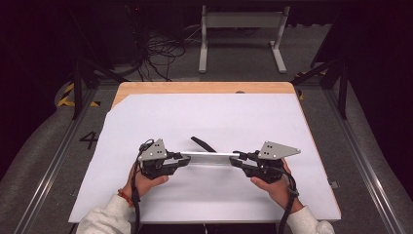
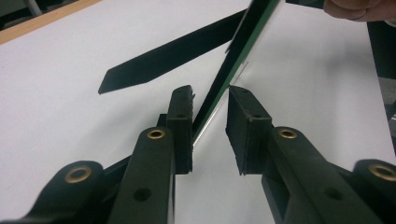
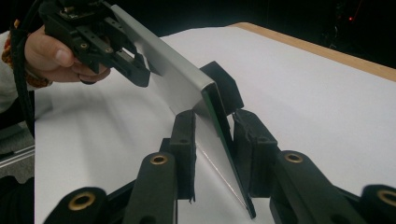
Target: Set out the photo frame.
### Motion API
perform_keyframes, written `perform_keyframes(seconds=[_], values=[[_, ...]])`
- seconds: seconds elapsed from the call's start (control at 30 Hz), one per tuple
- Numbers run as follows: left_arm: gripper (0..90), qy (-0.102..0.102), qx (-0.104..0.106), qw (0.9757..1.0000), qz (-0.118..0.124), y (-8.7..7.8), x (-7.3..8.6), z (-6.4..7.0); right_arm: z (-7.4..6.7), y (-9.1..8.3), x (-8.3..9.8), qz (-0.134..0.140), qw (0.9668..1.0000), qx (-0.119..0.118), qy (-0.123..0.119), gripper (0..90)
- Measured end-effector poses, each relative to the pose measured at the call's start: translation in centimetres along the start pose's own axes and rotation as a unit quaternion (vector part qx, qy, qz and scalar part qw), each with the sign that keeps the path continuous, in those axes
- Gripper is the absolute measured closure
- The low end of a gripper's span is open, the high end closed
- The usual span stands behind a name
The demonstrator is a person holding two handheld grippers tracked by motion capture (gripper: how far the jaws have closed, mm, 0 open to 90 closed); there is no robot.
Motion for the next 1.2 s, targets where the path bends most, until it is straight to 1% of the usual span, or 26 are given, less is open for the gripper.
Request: perform_keyframes(seconds=[0.1, 0.23, 0.3, 0.37, 0.5, 0.57, 0.63, 0.67, 0.77, 0.87, 1.03, 1.2], values=[[72.5, -0.004, 0.0, 1.0, 0.001, 0.1, -0.1, -0.1, 0.2, -0.1, 0.0, 0.003, 1.0, 0.0, 0.005, 70.6], [73.6, -0.004, -0.016, 0.9999, 0.003, 0.3, -0.2, -0.4, 0.7, 0.1, -0.3, 0.01, 0.9998, 0.008, 0.016, 71.0], [73.9, -0.005, -0.015, 0.9999, 0.003, 0.3, -0.2, -0.5, 0.9, 0.2, -0.3, 0.015, 0.9996, 0.005, 0.023, 71.1], [74.0, -0.009, -0.013, 0.9999, 0.004, 0.3, -0.2, -0.6, 1.0, 0.2, -0.3, 0.016, 0.9996, 0.007, 0.023, 71.2], [74.4, -0.008, -0.02, 0.9998, 0.003, 0.4, -0.2, -0.6, 1.1, 0.4, -0.4, 0.018, 0.9994, 0.015, 0.023, 71.1], [74.5, -0.009, -0.02, 0.9998, 0.002, 0.4, -0.2, -0.7, 1.1, 0.4, -0.4, 0.02, 0.9994, 0.018, 0.024, 71.1], [74.5, -0.01, -0.024, 0.9997, -0.002, 0.6, -0.1, -0.8, 1.1, 0.4, -0.4, 0.02, 0.9993, 0.02, 0.023, 71.3], [74.6, -0.008, -0.029, 0.9995, -0.013, 0.8, 0.1, -0.8, 1.2, 0.4, -0.4, 0.021, 0.9993, 0.021, 0.024, 71.4], [75.3, -0.009, -0.036, 0.9992, -0.012, 0.9, 0.1, -0.9, 1.4, 0.6, -0.4, 0.025, 0.9991, 0.023, 0.028, 71.5], [75.4, -0.012, -0.035, 0.9993, -0.011, 1.0, 0.1, -0.9, 1.5, 0.6, -0.4, 0.028, 0.9989, 0.024, 0.029, 71.6], [75.5, -0.015, -0.04, 0.999, -0.01, 1.1, 0.0, -1.1, 1.7, 0.7, -0.5, 0.03, 0.9986, 0.03, 0.032, 71.9], [75.7, -0.026, -0.033, 0.9991, 0.0, 1.2, 0.0, -1.4, 2.1, 1.0, -0.7, 0.033, 0.9981, 0.036, 0.037, 72.2]])
Point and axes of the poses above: each handheld gripper's, and its own axes: y roughly forward along the jaws, x roughly out of its underside, z roughly to its right, the point moved 8 cm from there along y, roughly forward along the jaws, and after that the axes turned 12 degrees about -z, right-handed, at the moved point
